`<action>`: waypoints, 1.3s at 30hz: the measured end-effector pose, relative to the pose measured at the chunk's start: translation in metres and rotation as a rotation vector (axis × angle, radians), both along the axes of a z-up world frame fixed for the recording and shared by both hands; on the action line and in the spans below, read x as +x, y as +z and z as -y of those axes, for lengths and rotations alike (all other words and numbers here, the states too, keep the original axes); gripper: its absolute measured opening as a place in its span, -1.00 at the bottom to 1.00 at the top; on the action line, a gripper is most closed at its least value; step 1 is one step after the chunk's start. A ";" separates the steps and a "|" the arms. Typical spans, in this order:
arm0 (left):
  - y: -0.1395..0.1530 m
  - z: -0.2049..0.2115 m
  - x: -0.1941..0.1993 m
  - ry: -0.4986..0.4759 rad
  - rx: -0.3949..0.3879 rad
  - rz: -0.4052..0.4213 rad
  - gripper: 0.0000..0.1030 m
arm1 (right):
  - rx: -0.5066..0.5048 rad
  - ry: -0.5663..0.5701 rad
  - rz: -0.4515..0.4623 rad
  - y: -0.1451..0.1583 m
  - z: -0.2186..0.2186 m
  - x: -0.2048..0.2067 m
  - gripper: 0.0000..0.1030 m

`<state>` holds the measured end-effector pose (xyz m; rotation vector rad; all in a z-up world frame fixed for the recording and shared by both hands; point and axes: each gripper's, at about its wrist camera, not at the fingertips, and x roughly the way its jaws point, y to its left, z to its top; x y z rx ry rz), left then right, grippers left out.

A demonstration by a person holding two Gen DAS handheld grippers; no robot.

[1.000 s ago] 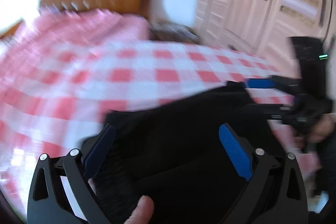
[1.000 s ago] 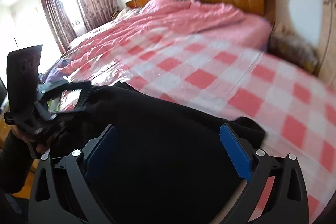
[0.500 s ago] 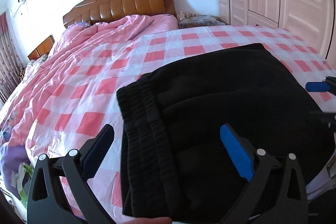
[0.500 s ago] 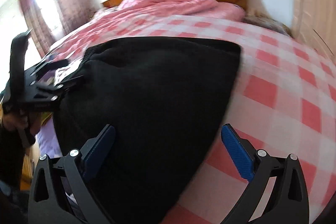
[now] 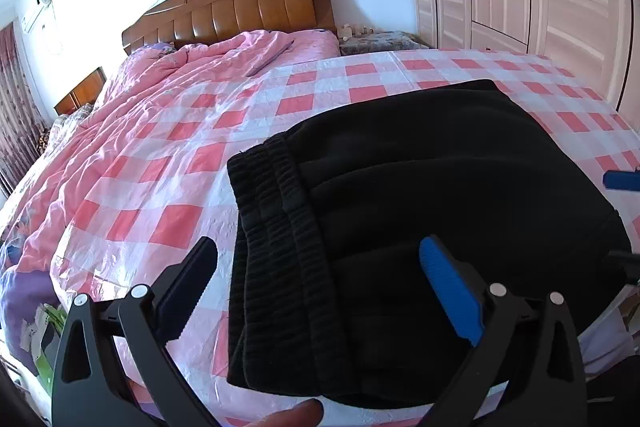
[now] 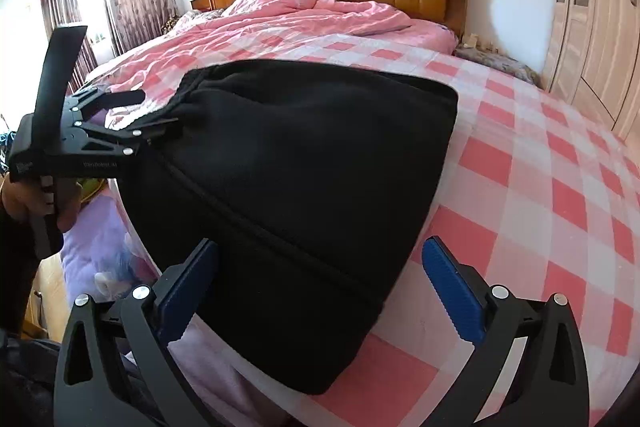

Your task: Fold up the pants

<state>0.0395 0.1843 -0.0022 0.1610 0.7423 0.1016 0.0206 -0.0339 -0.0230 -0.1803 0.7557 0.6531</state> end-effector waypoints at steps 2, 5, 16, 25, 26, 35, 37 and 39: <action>0.001 -0.001 -0.003 0.003 0.006 0.002 0.96 | 0.024 -0.002 -0.014 0.002 0.004 0.000 0.91; 0.005 -0.019 -0.016 0.028 -0.071 0.018 0.96 | 0.060 0.002 -0.075 -0.005 0.005 0.004 0.91; -0.027 -0.091 -0.023 0.001 -0.577 -0.079 0.97 | 0.186 0.026 -0.224 -0.024 0.008 0.011 0.92; -0.048 -0.100 -0.017 -0.057 -0.815 -0.115 0.65 | 0.231 0.035 -0.235 -0.028 0.009 0.008 0.72; -0.048 -0.100 -0.016 -0.060 -0.817 -0.110 0.60 | 0.231 0.034 -0.225 -0.026 0.009 0.006 0.70; -0.031 -0.080 0.036 -0.105 -0.761 -0.097 0.44 | 0.213 -0.053 -0.162 -0.011 0.024 0.034 0.56; -0.033 -0.073 0.051 -0.114 -0.760 -0.108 0.44 | 0.215 -0.080 -0.160 -0.010 0.033 0.051 0.56; -0.035 -0.065 0.065 -0.118 -0.769 -0.109 0.45 | 0.227 -0.088 -0.164 -0.012 0.041 0.062 0.56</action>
